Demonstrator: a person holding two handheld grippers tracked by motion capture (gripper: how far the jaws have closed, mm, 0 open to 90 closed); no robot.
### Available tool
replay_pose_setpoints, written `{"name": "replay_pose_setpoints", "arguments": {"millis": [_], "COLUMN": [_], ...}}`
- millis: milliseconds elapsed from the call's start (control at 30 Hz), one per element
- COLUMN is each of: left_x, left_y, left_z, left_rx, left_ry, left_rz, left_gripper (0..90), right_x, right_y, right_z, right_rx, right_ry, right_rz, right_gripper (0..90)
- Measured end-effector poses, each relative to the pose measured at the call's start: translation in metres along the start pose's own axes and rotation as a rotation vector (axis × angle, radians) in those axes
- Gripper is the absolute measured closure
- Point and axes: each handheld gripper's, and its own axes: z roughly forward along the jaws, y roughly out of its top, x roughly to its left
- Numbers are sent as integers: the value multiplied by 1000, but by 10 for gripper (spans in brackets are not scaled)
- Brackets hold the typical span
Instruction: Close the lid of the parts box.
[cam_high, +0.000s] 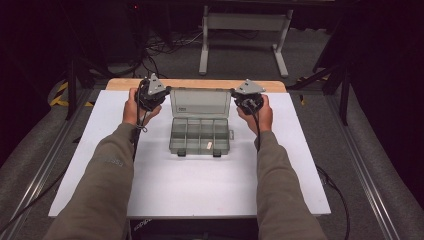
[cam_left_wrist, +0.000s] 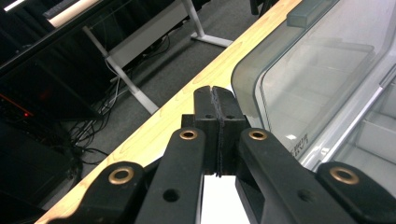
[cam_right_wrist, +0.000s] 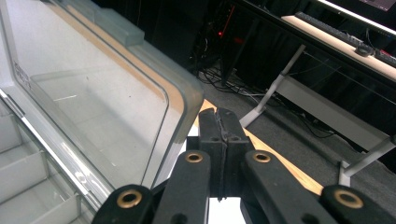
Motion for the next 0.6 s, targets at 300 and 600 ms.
{"name": "replay_pose_setpoints", "arguments": {"millis": [300,600], "left_x": [-1,-4], "left_y": [1,2], "left_z": [-5,-10], "left_rx": [-2,0], "left_ry": [-4,-8], "left_rz": [14,24], "left_gripper": [900,900], "right_x": [1,5], "right_y": [1,2], "right_z": [-5,-9], "right_rx": [-4,-7], "right_ry": [10,-1], "right_rz": [10,21], "right_gripper": [900,900]}}
